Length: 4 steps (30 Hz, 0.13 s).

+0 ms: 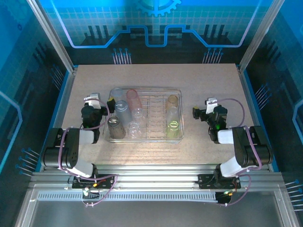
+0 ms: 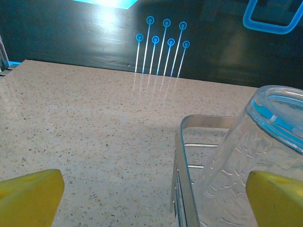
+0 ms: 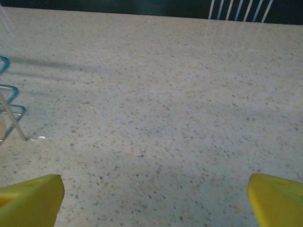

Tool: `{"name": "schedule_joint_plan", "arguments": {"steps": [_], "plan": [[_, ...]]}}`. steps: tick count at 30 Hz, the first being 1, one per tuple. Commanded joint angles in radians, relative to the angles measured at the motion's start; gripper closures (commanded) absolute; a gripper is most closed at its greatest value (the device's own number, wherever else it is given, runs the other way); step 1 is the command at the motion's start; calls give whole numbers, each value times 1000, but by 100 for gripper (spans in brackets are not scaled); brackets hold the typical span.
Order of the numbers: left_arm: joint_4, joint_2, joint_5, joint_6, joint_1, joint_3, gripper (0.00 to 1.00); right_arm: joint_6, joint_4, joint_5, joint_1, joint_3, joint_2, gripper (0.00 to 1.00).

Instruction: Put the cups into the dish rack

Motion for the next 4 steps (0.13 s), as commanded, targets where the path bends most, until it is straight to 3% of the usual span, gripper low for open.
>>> {"name": "schedule_joint_plan", "arguments": {"steps": [1,4], "plan": [[-118,31,-19,43,-18,0,1,-30,7,-34,9,29,7,0],[-134,31,-8,53,-22,9,1,-41,20,-4,23,22,6,0]]}}
